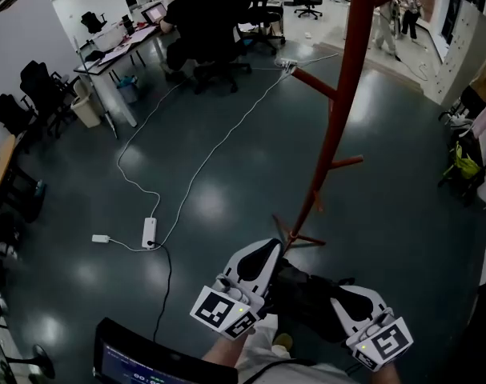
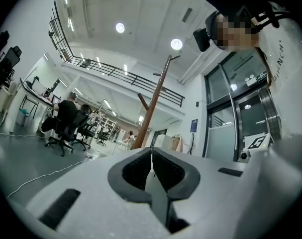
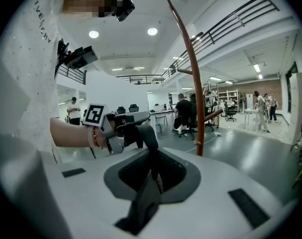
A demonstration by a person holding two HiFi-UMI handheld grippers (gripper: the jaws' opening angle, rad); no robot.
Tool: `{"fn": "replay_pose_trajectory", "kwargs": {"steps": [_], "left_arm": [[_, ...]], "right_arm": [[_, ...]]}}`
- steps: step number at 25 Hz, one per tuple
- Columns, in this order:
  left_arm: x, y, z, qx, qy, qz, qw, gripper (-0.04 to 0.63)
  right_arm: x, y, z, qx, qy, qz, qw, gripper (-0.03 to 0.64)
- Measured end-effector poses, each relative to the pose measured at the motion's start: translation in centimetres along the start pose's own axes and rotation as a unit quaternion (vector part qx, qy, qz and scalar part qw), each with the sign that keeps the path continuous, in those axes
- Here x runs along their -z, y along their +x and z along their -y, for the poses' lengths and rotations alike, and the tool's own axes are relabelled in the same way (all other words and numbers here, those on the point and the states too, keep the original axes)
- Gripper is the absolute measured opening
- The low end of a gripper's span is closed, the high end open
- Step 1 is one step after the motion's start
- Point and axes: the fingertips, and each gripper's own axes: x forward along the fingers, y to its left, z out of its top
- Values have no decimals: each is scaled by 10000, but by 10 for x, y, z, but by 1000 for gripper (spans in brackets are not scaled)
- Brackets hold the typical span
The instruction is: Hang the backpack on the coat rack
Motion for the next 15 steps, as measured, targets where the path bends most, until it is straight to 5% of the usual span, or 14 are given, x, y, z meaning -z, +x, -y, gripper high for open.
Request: {"fn": "replay_pose_trajectory", "kwargs": {"steps": [15], "left_arm": [[26, 88, -79, 370, -335, -340, 9982, 20]], "right_arm": [[-23, 106, 88, 335, 39, -49, 9994, 44]]}}
